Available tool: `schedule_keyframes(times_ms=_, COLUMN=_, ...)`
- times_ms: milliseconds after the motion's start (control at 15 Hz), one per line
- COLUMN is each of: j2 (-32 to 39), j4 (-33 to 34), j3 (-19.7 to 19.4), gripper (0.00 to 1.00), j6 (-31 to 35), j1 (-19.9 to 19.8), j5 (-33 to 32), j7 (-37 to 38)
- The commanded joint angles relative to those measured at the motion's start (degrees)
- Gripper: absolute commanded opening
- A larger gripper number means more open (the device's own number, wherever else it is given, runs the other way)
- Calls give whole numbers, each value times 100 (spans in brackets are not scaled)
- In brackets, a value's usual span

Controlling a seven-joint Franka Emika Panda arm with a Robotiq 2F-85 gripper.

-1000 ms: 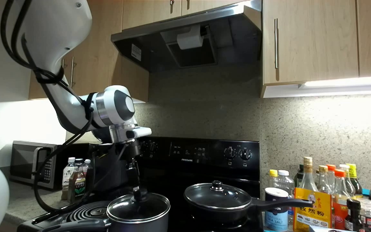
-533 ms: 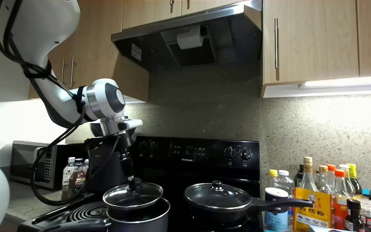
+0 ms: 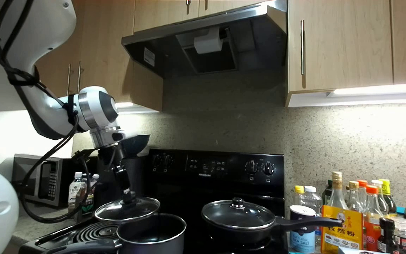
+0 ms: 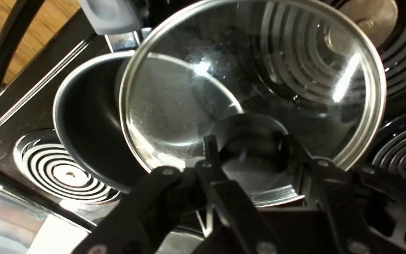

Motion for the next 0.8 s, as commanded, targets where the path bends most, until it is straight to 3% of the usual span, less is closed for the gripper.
schedule_keyframes(times_ms=0, j2=66, j4=39, j3=27, gripper=47, j6=-12, j1=55, j5=-28, j7=-43)
schedule_keyframes(times_ms=200, j2=168, j4=89, j3=52, gripper=47, j6=-13, j1=96, j5=-120, j7=-46)
schedule_keyframes(times_ms=267, j2=174, j4=90, j3=52, gripper=22, j6=-8, j1=94, j5=-136, j7=-40)
schedule_keyframes(times_ms=733, j2=631, j4=322, j3=194, gripper=22, j6=718, j1=505, j5=23, j7=-521)
